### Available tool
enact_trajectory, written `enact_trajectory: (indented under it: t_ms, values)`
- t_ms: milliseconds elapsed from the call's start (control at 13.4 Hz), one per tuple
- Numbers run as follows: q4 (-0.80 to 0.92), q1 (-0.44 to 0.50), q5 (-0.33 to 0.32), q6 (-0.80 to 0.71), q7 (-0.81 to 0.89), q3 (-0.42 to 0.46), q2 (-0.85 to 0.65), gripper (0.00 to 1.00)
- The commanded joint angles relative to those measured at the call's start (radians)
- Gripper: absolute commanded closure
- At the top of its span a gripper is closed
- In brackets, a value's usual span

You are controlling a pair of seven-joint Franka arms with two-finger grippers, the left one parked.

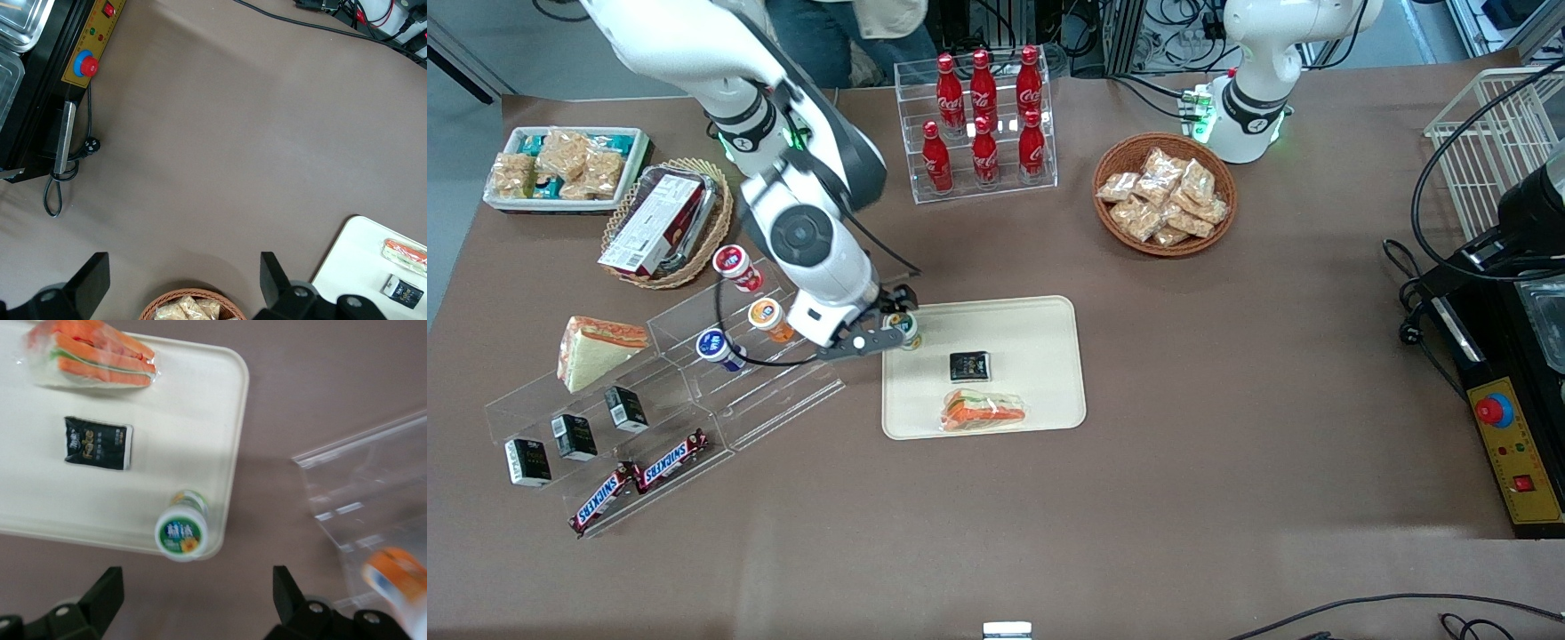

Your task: Place green gum on tray

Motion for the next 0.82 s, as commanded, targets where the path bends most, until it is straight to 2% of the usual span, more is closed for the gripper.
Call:
enact_trajectory:
  t_ms: [0, 75, 299, 522, 672, 746]
  values:
    - [0.099, -0.063, 0.006, -0.165, -0.108, -0.002, -0.060, 0.01]
    - [0.117, -0.080, 0.012, -0.200, -0.129, -0.011, -0.088, 0.01]
    - [0.149, -0.082, 0.025, -0.271, -0.158, -0.115, -0.161, 0.01]
    - [0.191, -0.085, 0.072, -0.363, -0.277, -0.279, -0.208, 0.01]
    - [0.215, -0.131, 0.069, -0.383, -0.365, -0.353, -0.211, 0.01]
    - [0.217, -0.157, 0.062, -0.382, -0.407, -0.358, -0.214, 0.01]
